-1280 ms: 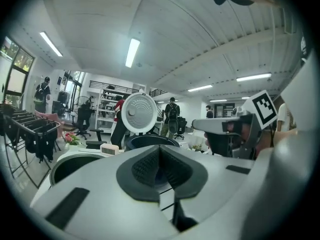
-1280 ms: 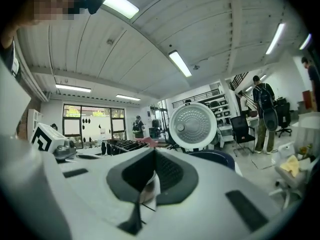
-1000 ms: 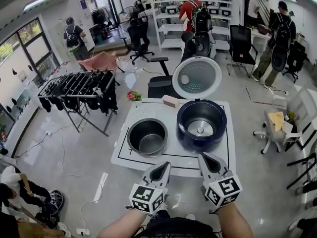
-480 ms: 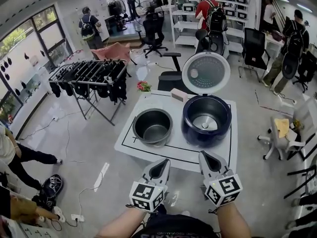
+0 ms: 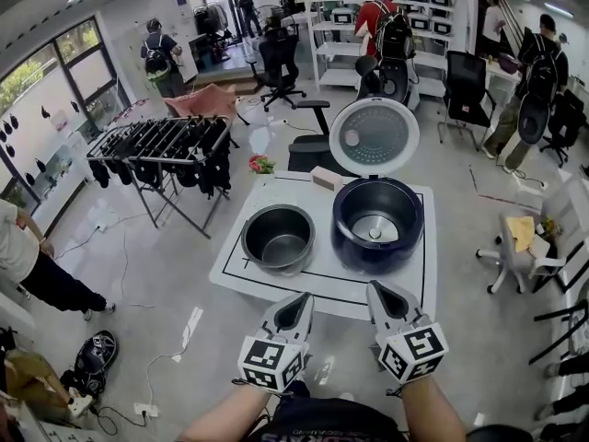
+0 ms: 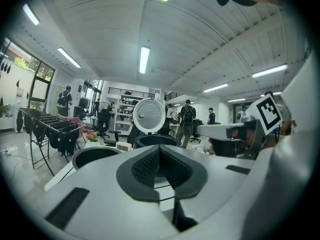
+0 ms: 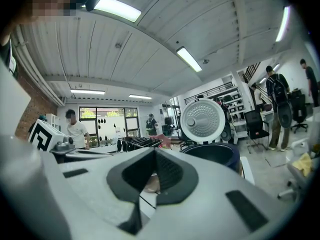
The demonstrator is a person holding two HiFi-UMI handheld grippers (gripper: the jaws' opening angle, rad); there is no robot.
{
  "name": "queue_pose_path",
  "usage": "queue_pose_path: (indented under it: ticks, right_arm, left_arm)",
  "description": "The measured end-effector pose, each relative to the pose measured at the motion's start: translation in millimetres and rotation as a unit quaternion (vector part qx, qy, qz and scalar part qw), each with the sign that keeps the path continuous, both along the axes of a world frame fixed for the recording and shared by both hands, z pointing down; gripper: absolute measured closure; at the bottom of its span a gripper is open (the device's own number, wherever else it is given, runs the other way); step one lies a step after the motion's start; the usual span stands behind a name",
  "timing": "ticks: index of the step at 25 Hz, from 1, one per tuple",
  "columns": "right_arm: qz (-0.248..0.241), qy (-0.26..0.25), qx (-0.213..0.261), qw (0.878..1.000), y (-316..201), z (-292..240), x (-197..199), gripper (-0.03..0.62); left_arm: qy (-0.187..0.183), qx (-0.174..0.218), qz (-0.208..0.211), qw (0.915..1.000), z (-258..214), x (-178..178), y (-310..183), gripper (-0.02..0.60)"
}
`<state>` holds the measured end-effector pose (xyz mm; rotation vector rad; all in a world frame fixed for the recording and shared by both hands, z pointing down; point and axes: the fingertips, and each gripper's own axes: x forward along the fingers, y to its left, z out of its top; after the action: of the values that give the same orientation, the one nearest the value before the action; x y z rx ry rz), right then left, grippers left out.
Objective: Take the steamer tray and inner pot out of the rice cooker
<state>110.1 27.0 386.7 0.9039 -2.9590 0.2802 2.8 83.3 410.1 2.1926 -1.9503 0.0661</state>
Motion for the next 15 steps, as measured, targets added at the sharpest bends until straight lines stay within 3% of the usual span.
queue_pose_path:
  ticks: [15]
  right_arm:
    - [-0.002,-0.002,-0.001,1.000,-7.9,-2.8,-6.4,0.594]
  left_arm:
    - [-0.003,0.000,0.000,1.0000,-3.8,-6.9,-7.3,0.578]
